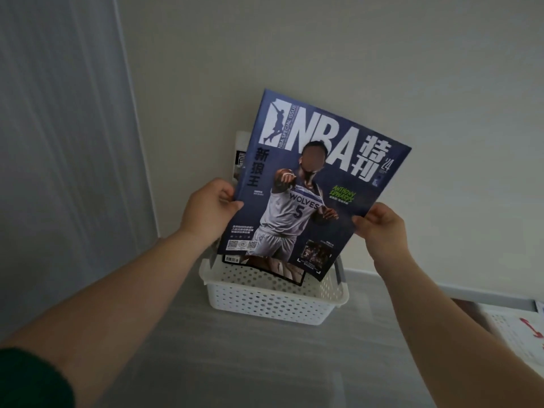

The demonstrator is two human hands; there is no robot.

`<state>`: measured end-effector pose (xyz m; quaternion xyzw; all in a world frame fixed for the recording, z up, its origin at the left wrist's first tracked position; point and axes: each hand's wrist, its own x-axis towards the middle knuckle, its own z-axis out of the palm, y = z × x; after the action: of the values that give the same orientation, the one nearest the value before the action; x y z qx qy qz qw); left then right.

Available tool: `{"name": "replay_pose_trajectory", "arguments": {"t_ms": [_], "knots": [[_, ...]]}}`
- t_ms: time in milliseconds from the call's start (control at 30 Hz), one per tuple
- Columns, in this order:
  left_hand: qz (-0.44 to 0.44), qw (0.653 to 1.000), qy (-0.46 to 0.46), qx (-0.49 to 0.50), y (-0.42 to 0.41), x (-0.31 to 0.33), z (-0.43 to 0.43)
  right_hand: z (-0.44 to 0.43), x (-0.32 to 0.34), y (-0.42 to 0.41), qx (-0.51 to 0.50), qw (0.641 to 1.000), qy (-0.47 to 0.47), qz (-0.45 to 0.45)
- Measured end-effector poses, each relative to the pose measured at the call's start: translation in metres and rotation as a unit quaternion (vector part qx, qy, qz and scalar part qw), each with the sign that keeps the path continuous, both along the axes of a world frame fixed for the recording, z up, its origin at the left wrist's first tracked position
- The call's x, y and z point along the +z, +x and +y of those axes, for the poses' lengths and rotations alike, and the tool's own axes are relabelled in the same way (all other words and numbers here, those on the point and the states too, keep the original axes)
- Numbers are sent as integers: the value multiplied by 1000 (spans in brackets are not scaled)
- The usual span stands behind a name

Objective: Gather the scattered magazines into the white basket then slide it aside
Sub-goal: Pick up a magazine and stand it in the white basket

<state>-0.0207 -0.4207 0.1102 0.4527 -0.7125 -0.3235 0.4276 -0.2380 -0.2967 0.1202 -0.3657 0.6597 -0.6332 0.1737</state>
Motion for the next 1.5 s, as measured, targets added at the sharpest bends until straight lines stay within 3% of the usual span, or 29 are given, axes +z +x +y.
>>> {"name": "replay_pose_trajectory", "arguments": {"t_ms": [367, 567, 700, 833, 1033, 1333, 1500], "knots": [[-56, 995, 46, 64, -1, -44, -12, -12, -31, 5, 30, 998, 53, -21], [-99, 990, 21, 93, -4, -56, -20, -24, -38, 8, -38, 996, 77, 19], [4, 999, 35, 9, -13, -51, -23, -30, -42, 7, -111, 990, 82, 7], [93, 994, 56, -25, -27, -41, -22, -41, -43, 18, -46, 991, 69, -102], [106, 989, 100, -19, -33, -40, -24, -43, -46, 20, -39, 993, 84, -69], [89, 989, 79, -86, -38, -39, -21, -35, -54, 11, -74, 994, 54, -53], [158, 981, 115, -21, -33, -41, -30, -47, -46, 21, -33, 997, 65, 21]]}}
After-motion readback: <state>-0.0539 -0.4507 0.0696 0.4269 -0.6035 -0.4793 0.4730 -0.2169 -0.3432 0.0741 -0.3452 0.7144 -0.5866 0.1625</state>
